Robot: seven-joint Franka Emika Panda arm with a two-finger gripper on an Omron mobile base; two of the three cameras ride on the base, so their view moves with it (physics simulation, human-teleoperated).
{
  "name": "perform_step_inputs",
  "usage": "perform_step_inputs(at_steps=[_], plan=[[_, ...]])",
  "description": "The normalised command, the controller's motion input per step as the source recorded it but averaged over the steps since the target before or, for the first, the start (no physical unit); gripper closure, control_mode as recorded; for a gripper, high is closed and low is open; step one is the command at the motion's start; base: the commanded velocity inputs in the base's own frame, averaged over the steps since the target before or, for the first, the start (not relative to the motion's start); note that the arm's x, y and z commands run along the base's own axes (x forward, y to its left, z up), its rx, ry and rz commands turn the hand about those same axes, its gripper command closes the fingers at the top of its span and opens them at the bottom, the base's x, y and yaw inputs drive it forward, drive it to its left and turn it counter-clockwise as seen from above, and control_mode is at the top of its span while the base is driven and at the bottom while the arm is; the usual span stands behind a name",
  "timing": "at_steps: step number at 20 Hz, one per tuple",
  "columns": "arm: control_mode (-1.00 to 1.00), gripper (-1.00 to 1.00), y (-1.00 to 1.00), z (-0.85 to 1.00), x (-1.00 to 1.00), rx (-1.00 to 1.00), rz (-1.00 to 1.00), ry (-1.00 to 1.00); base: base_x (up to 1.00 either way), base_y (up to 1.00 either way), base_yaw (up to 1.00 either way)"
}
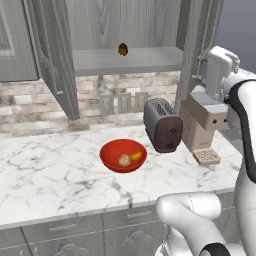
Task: Open the cabinet. Pick the orange and peach from the cabinet and place them into the bowl. Then close the cabinet.
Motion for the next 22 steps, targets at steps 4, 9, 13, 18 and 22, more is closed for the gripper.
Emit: perform_step_inputs(at_steps=[4,9,13,18,22], plan=[[-1.00,-1.00,0.24,0.00,0.43,-0.01,-0.05,0.32,0.00,0.00,0.00],[-1.00,-1.00,0.14,0.00,0.67,0.00,0.00,0.15,0.00,0.00,0.00],[-1.00,-1.00,0.10,0.00,0.73,0.00,0.00,0.01,0.00,0.00,0.00],[-1.00,-1.00,0.09,-0.02,0.68,0.00,0.00,0.00,0.00,0.00,0.00],[-1.00,-1.00,0.03,-0.16,0.73,0.00,0.00,0.00,0.00,0.00,0.00]])
